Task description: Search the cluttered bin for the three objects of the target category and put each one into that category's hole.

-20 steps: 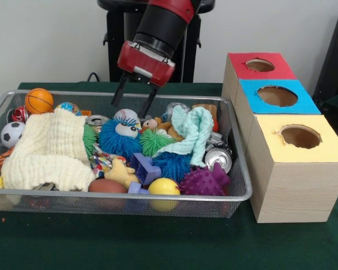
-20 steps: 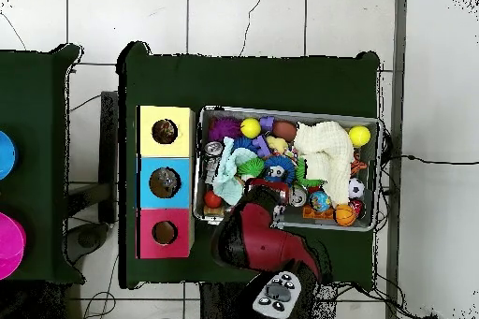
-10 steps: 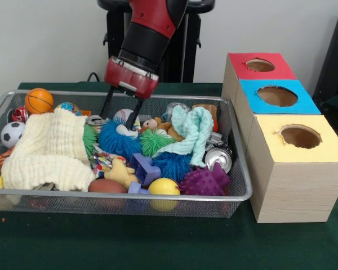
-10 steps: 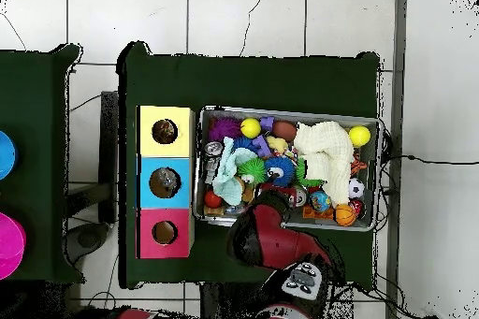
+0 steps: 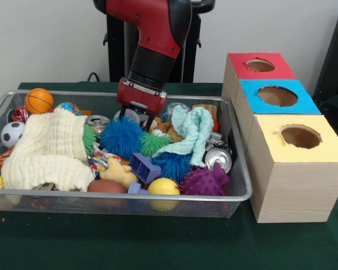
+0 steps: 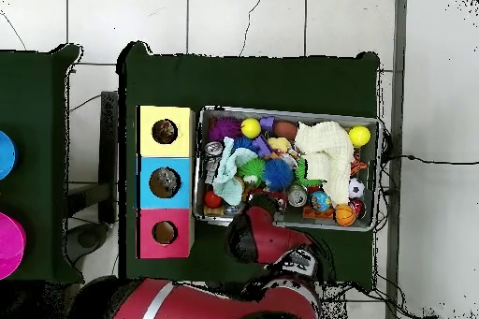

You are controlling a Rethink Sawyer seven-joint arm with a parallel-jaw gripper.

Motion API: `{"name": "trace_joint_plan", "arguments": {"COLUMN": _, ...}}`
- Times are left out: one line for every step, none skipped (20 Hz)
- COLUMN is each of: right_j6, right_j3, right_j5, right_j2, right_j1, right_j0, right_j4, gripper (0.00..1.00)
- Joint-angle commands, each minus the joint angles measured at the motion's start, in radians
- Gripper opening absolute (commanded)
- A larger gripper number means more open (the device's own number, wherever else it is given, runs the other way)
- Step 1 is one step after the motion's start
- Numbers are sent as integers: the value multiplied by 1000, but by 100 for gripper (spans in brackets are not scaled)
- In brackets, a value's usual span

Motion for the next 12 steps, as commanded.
{"name": "trace_joint_plan", "arguments": {"right_j6": 170, "right_j3": -119, "right_j5": -92, "right_j2": 120, "right_j1": 98, "right_j0": -1, "right_j4": 13, "gripper": 100}}
{"name": "trace_joint_plan", "arguments": {"right_j6": 169, "right_j3": -123, "right_j5": -104, "right_j2": 115, "right_j1": 98, "right_j0": -1, "right_j4": 10, "gripper": 100}}
{"name": "trace_joint_plan", "arguments": {"right_j6": 165, "right_j3": -126, "right_j5": -108, "right_j2": 113, "right_j1": 94, "right_j0": -3, "right_j4": 4, "gripper": 100}}
{"name": "trace_joint_plan", "arguments": {"right_j6": 161, "right_j3": -130, "right_j5": -112, "right_j2": 111, "right_j1": 91, "right_j0": -6, "right_j4": -2, "gripper": 100}}
{"name": "trace_joint_plan", "arguments": {"right_j6": 157, "right_j3": -126, "right_j5": -103, "right_j2": 110, "right_j1": 79, "right_j0": -5, "right_j4": -6, "gripper": 100}}
{"name": "trace_joint_plan", "arguments": {"right_j6": 153, "right_j3": -123, "right_j5": -94, "right_j2": 109, "right_j1": 68, "right_j0": -5, "right_j4": -10, "gripper": 100}}
{"name": "trace_joint_plan", "arguments": {"right_j6": 149, "right_j3": -111, "right_j5": -76, "right_j2": 104, "right_j1": 46, "right_j0": 0, "right_j4": -9, "gripper": 100}}
{"name": "trace_joint_plan", "arguments": {"right_j6": 145, "right_j3": -104, "right_j5": -65, "right_j2": 101, "right_j1": 31, "right_j0": 4, "right_j4": -10, "gripper": 100}}
{"name": "trace_joint_plan", "arguments": {"right_j6": 137, "right_j3": -92, "right_j5": -30, "right_j2": 99, "right_j1": -2, "right_j0": 11, "right_j4": -14, "gripper": 100}}
{"name": "trace_joint_plan", "arguments": {"right_j6": 134, "right_j3": -86, "right_j5": -11, "right_j2": 102, "right_j1": -19, "right_j0": 11, "right_j4": -18, "gripper": 100}}
{"name": "trace_joint_plan", "arguments": {"right_j6": 128, "right_j3": -77, "right_j5": 22, "right_j2": 108, "right_j1": -53, "right_j0": 11, "right_j4": -28, "gripper": 100}}
{"name": "trace_joint_plan", "arguments": {"right_j6": 127, "right_j3": -73, "right_j5": 38, "right_j2": 118, "right_j1": -70, "right_j0": 5, "right_j4": -37, "gripper": 100}}
